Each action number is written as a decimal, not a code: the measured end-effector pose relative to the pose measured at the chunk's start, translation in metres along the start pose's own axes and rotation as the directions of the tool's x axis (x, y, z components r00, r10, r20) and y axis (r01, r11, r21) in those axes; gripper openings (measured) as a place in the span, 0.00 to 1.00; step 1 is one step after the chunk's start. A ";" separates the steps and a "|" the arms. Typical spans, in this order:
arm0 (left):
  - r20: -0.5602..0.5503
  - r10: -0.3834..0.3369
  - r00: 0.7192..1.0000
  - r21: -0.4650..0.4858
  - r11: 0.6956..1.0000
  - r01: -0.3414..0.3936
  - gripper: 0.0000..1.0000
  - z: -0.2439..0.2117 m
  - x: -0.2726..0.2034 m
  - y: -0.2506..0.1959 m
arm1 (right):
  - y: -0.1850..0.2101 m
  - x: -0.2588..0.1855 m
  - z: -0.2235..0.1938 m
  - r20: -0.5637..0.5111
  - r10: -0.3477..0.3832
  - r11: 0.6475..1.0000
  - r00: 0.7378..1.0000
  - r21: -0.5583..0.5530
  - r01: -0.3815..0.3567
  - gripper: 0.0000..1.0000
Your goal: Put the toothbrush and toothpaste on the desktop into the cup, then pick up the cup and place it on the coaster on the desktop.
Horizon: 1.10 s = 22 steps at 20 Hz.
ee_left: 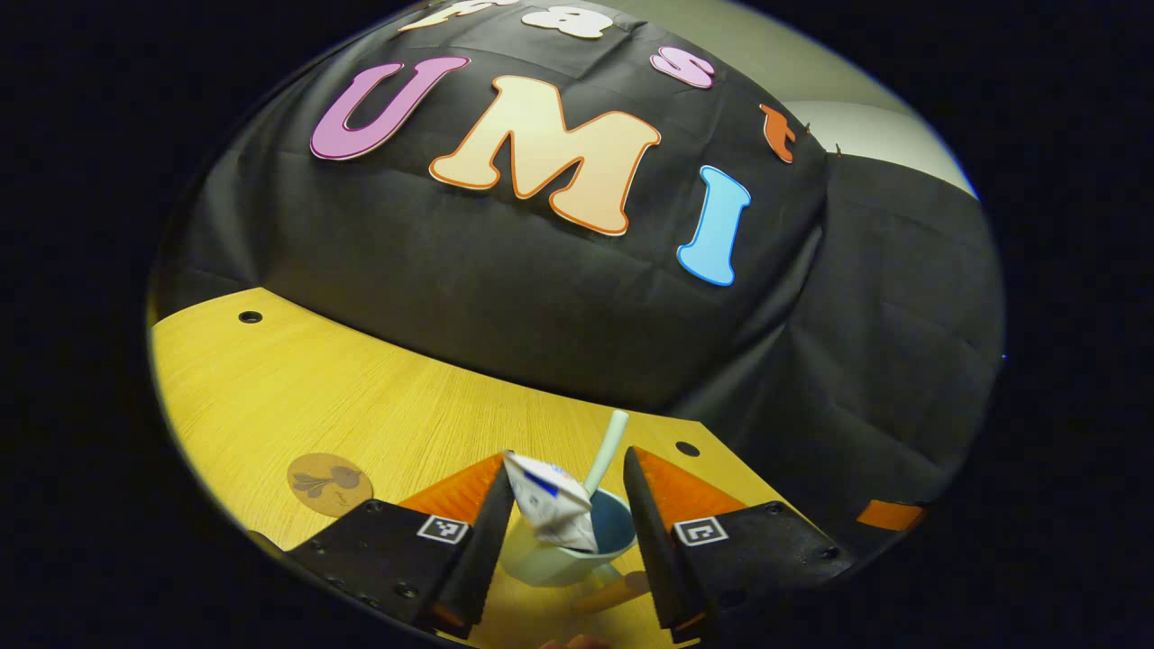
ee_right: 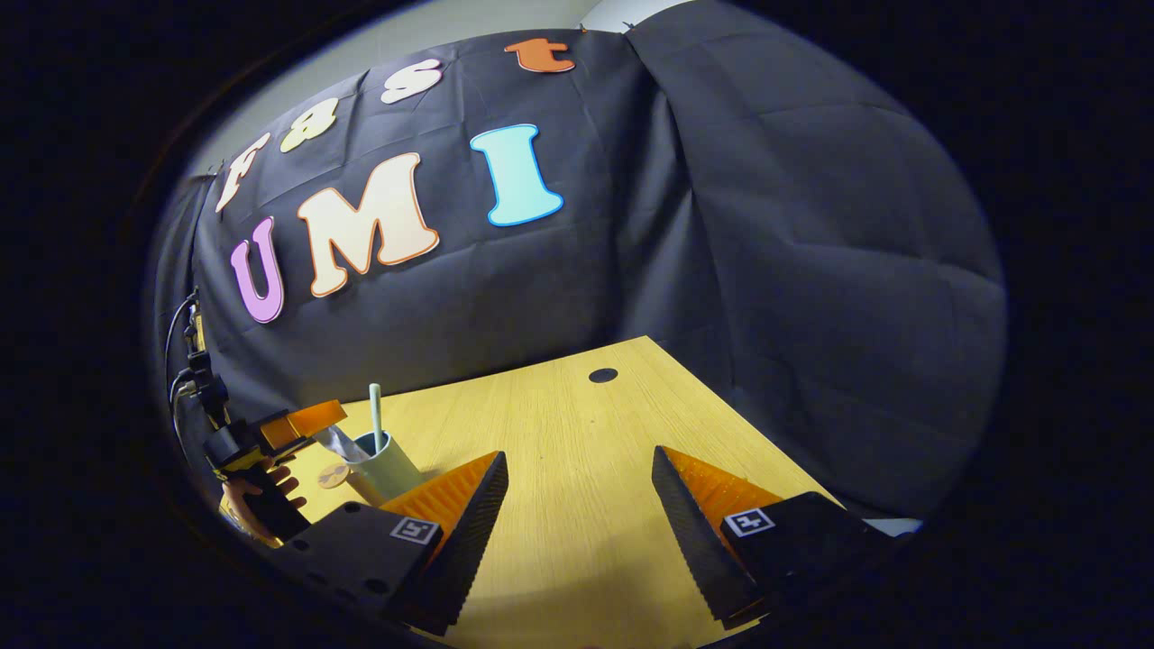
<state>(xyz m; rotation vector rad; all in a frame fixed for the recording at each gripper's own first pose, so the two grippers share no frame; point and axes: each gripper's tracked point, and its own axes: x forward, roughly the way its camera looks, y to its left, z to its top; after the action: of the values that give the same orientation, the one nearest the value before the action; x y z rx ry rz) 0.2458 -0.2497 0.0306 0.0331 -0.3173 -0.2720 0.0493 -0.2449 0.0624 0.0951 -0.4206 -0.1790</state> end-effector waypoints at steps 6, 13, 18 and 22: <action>-0.001 0.033 0.999 0.006 0.999 -0.033 0.81 0.009 -0.026 0.013 | 0.029 0.009 -0.003 -0.029 0.070 0.998 0.997 -0.004 -0.070 0.98; -0.001 0.103 0.995 -0.032 0.994 -0.103 0.81 0.034 -0.069 0.033 | 0.107 0.024 -0.010 -0.109 0.237 0.969 0.965 -0.046 -0.244 0.99; 0.000 0.243 0.970 -0.010 0.970 -0.243 0.81 0.051 -0.116 0.084 | 0.162 0.036 -0.018 -0.184 0.348 0.930 0.919 -0.053 -0.363 0.99; -0.018 0.353 0.935 0.012 0.936 -0.353 0.81 0.052 -0.152 0.129 | 0.198 0.043 -0.031 -0.285 0.396 0.902 0.873 -0.058 -0.428 0.98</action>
<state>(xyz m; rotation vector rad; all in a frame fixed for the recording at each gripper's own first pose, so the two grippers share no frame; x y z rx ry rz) 0.1235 -0.0843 0.0432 -0.0135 -0.2985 0.0873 0.1310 -0.0577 0.0763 -0.0909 -0.1509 0.2322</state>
